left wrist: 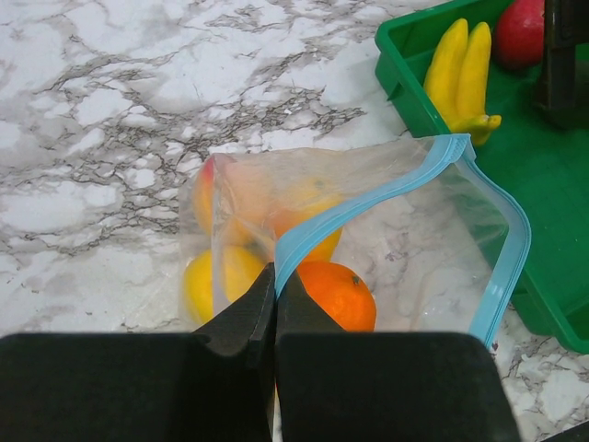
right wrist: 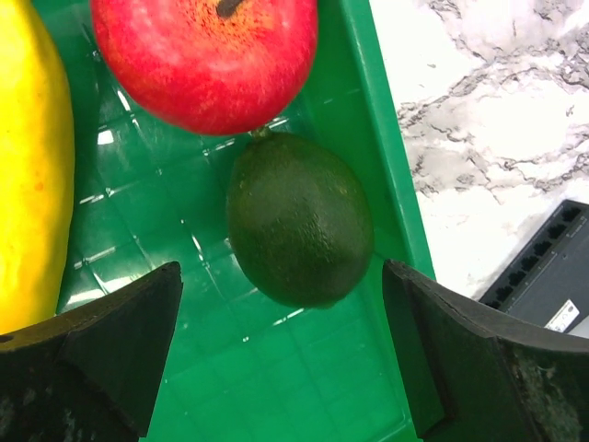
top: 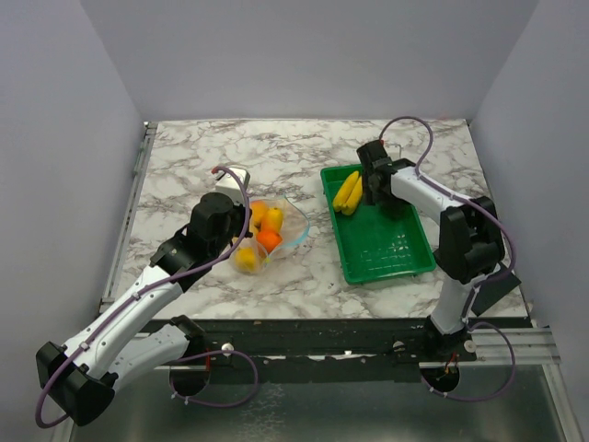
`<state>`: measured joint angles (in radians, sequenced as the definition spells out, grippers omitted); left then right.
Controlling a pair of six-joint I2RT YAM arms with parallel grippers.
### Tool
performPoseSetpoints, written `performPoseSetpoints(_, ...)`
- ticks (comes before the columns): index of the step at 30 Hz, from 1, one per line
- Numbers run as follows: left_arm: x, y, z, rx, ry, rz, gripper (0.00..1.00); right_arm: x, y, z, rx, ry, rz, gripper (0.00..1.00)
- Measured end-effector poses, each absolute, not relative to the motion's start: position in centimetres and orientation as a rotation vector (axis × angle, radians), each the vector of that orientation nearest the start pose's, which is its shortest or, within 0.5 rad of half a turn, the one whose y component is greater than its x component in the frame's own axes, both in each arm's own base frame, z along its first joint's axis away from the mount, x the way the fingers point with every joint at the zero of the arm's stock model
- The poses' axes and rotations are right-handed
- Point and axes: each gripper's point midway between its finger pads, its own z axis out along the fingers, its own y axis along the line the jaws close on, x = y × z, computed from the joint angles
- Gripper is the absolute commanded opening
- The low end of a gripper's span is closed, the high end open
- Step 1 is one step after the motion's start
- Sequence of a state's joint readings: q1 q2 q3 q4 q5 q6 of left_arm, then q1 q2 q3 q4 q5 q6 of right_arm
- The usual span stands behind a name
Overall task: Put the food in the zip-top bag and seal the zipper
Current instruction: Pick up the fake fruit from the bin.
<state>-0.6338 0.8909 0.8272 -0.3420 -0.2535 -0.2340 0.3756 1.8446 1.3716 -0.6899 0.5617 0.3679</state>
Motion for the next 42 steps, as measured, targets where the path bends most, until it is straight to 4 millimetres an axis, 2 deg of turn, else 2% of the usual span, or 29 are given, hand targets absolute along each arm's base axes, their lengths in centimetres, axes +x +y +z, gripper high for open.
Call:
performPoseSetpoints(5, 27.3, -15.8, 22.9, 0.229, 1.96, -0.32, 0.0, 40.2, 6.6, 7.1, 0.132, 2.534, -0.521, 0.93)
performPoseSetpoints(9, 27.3, -15.8, 22.9, 0.23, 1.96, -0.322, 0.0, 40.2, 6.0, 6.2, 0.121, 2.541, -0.573, 0.87)
performPoseSetpoints(20, 27.2, -16.1, 22.7, 0.248, 1.968, -0.331, 0.0, 40.7, 5.6, 6.1, 0.146, 2.515, -0.601, 0.47)
performPoseSetpoints(23, 27.2, -16.1, 22.6, 0.251, 1.969, -0.331, 0.0, 40.4, 5.5, 6.5, 0.164, 2.506, -0.588, 0.42)
performPoseSetpoints(27, 27.2, -16.2, 22.6, 0.253, 1.97, -0.331, 0.0, 39.9, 5.7, 8.6, 0.189, 2.475, -0.523, 0.4)
performPoseSetpoints(32, 27.3, -16.3, 22.3, 0.258, 1.98, -0.33, 0.0, 39.5, 6.8, 12.8, 0.21, 2.41, -0.361, 0.38)
performPoseSetpoints(35, 27.3, -16.3, 22.2, 0.259, 1.982, -0.329, 0.0, 39.2, 7.7, 15.3, 0.209, 2.372, -0.246, 0.37)
performPoseSetpoints(38, 27.4, -16.2, 22.2, 0.257, 1.983, -0.328, 0.0, 38.6, 8.8, 17.0, 0.197, 2.352, -0.128, 0.37)
performPoseSetpoints(42, 27.4, -16.2, 22.2, 0.257, 1.983, -0.328, 0.0, 37.1, 10.7, 19.3, 0.154, 2.322, 0.065, 0.36)
